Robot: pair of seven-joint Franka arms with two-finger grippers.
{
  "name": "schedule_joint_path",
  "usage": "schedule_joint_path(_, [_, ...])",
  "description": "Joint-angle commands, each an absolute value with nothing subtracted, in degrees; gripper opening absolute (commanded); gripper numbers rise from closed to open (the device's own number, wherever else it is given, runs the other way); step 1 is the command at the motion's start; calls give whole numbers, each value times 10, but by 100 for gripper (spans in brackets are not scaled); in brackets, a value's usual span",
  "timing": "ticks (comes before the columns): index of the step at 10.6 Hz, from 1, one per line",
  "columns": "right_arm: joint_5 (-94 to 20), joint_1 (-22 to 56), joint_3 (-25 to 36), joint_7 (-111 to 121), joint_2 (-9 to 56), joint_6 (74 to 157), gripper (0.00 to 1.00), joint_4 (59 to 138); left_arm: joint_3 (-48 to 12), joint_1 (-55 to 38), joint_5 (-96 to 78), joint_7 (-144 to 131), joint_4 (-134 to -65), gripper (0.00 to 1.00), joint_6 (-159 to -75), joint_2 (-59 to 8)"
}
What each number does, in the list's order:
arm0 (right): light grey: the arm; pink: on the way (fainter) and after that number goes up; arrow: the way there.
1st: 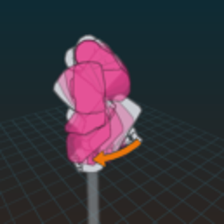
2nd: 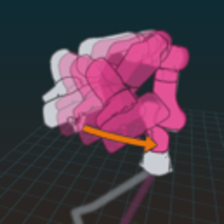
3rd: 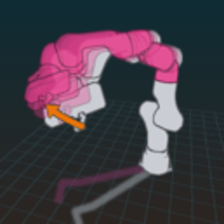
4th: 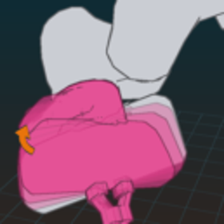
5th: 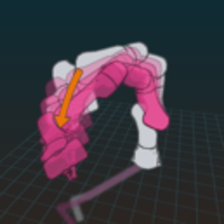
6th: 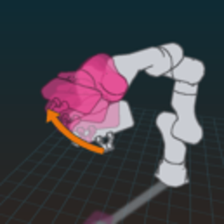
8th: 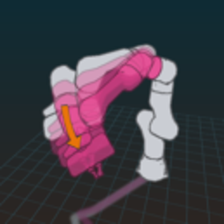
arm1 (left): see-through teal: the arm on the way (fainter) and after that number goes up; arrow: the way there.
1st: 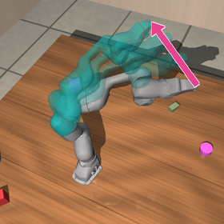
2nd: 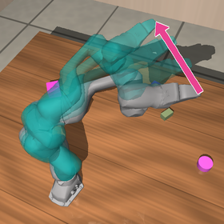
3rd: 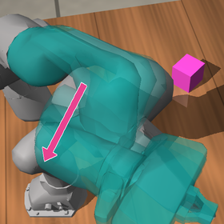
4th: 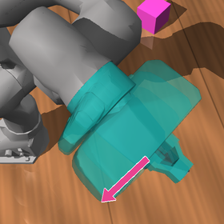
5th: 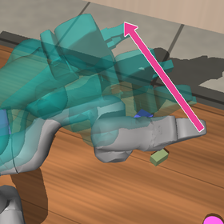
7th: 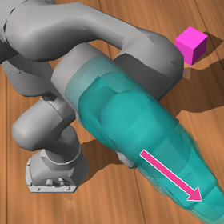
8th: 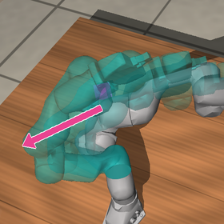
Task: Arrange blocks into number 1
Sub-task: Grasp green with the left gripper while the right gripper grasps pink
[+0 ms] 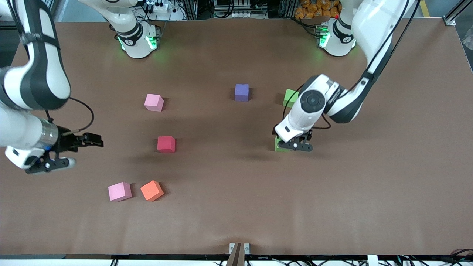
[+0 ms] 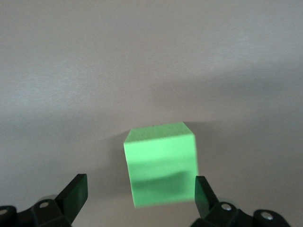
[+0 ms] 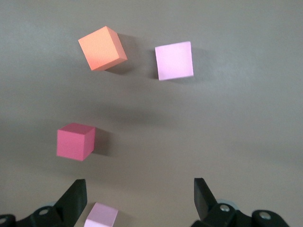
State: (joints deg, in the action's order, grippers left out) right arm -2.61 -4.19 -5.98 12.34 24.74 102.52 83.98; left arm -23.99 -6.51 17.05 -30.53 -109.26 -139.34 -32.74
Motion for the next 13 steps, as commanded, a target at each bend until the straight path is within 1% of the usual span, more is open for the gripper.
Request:
schedule_joint_path(1, [-18,-33,-61,174,354,1075,100,757,-227,-73,184,-320,-1078,100,-1421,-362])
schedule_joint_path(3, [-3,-33,-60,208,429,1128,100,709,-227,-75,188,-343,-1074,100,-1421,-369])
schedule_joint_path(6, [24,-33,-59,237,500,1175,100,665,-228,-73,183,-342,-1063,100,-1413,-352])
schedule_joint_path(10, [24,-33,-59,238,547,1222,100,657,-228,-74,182,-342,-1058,100,-1397,-351])
schedule_joint_path(13, [23,-33,-59,236,557,1224,100,663,-228,-83,182,-351,-1040,100,-1397,-375])
